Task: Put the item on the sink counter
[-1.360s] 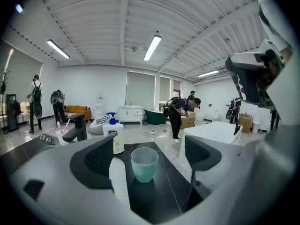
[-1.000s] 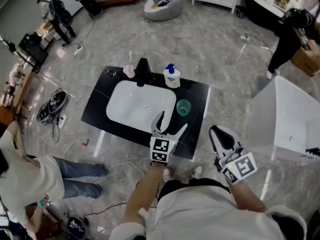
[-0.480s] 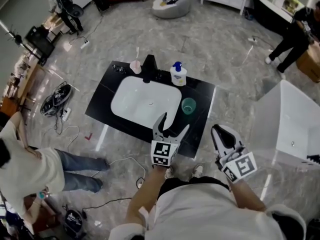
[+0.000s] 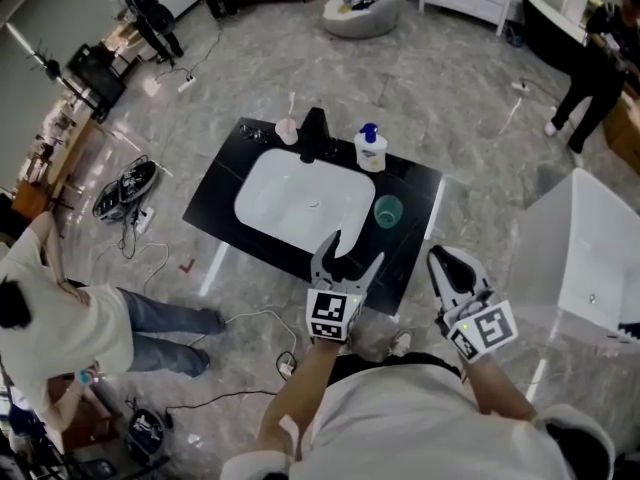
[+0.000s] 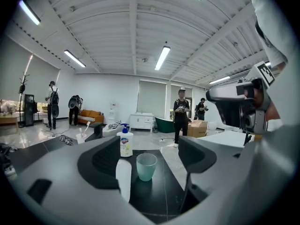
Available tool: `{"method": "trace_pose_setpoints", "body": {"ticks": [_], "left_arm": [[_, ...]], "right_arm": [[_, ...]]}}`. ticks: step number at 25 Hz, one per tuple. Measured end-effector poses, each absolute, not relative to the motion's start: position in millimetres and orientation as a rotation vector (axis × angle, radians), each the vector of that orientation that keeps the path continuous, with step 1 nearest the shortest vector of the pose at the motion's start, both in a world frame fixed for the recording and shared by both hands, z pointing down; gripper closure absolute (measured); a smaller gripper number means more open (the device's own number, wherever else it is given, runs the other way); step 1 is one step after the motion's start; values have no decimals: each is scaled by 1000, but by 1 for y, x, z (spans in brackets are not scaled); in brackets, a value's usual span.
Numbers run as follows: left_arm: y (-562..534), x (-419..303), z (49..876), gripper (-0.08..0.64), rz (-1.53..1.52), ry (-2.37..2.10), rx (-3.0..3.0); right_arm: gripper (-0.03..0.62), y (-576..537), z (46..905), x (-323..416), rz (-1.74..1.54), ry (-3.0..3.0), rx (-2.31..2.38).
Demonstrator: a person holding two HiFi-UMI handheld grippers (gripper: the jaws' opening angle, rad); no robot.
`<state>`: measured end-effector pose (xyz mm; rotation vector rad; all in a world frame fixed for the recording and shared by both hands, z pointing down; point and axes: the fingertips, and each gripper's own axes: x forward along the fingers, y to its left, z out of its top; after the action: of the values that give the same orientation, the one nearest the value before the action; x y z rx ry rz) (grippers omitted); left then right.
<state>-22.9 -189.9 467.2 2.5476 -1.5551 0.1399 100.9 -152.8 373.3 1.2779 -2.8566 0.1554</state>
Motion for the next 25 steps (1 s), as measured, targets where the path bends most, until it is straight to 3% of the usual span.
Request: {"method": "trace_pose_setpoints", "body": {"ticks": [25], "left_arm": [[-152, -19, 465, 302, 99, -1597, 2534]], "right_arm": [[541, -111, 377, 123, 162, -2850, 1312]]}}
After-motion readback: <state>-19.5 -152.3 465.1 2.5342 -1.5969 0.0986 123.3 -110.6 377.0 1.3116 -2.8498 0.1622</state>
